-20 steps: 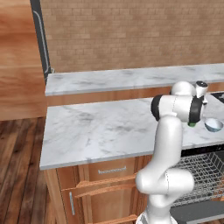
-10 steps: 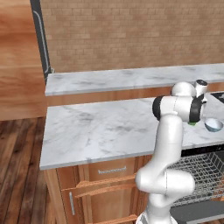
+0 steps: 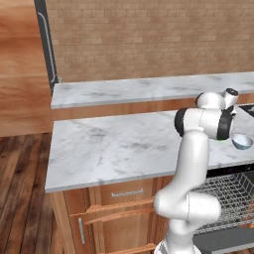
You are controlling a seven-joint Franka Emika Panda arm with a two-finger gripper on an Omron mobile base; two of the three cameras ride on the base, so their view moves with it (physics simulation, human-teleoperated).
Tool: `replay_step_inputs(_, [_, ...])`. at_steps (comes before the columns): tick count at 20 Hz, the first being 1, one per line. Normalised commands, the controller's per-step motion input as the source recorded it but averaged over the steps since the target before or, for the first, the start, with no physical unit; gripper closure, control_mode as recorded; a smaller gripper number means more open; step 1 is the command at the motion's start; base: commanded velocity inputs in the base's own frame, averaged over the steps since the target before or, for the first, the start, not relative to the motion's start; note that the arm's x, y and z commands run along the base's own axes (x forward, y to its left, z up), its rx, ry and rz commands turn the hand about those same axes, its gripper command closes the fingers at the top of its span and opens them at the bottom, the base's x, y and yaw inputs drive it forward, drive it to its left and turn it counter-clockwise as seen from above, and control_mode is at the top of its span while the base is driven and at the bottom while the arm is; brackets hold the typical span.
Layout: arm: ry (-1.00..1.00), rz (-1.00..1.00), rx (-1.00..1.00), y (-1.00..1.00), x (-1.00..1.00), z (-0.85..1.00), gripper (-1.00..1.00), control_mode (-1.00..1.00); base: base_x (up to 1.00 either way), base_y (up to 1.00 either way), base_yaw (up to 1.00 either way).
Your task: Pick up the cup and bowl from the counter, place them in the dishwasher, and close the dishwasher door.
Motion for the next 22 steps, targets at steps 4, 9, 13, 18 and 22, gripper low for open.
replay_step_inputs(4, [-0.13, 0.01, 0.00, 0.39, -0.48, 0.16, 1.00, -1.00, 0.00, 0.00, 0.00])
replay_step_inputs(9, [-0.13, 0.00, 0.00, 0.49, -0.62, 0.07, 1.00, -1.00, 0.00, 0.00, 0.00])
replay_step_inputs(13, [-0.12, 0.00, 0.00, 0.44, -0.74, 0.00, 1.00, -1.00, 0.00, 0.00, 0.00])
replay_step_inputs(18, [-0.10, -0.01, 0.00, 0.28, -0.73, 0.07, 1.00, -1.00, 0.00, 0.00, 0.00])
replay_step_inputs(22, [-0.10, -0.05, 0.02, 0.13, -0.65, 0.24, 1.00, -1.00, 0.00, 0.00, 0.00])
